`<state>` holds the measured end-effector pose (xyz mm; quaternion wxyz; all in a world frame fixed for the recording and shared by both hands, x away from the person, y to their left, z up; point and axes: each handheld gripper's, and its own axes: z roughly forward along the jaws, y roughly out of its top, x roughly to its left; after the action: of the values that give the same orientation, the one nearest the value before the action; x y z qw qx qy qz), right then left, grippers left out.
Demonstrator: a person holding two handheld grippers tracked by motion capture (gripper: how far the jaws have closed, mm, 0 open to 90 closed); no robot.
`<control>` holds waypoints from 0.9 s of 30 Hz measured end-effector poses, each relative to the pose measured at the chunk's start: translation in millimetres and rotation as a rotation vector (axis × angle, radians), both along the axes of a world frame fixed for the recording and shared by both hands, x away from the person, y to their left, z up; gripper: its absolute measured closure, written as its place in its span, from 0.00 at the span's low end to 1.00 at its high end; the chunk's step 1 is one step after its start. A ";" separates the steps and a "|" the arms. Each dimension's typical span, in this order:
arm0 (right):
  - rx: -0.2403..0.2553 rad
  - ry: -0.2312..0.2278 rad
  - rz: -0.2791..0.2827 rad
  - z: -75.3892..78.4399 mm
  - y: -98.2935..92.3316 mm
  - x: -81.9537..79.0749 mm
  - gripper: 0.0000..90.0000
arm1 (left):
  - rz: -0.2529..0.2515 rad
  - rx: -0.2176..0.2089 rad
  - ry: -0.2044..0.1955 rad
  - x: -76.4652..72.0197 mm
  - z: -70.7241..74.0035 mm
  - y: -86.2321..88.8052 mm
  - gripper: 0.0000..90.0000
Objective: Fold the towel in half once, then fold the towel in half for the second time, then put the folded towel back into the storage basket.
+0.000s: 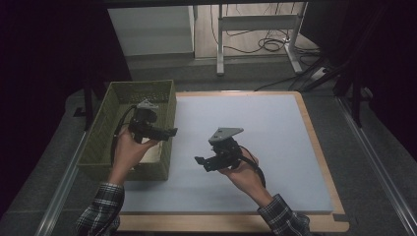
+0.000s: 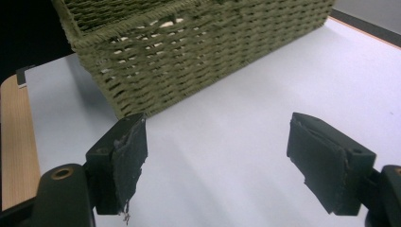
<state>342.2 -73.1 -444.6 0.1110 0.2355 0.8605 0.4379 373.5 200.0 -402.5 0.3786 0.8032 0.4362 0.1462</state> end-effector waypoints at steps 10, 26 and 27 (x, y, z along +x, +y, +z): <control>0.007 0.011 -0.032 -0.6 -31.2 -0.8 0.22 | -0.047 -0.002 -0.010 -2.7 -0.1 -29.2 0.05; -0.015 -0.002 -0.083 -5.0 -88.4 -12.7 0.18 | -0.126 -0.022 -0.029 -16.9 -20.1 -86.1 0.03; -0.016 0.003 -0.086 -6.7 -92.8 -13.1 0.18 | -0.129 -0.022 -0.035 -19.4 -22.0 -89.7 0.03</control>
<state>329.1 -165.9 -451.3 0.1301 0.2721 0.8532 0.4256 354.1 110.3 -424.6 0.4037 0.8226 0.3784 0.1308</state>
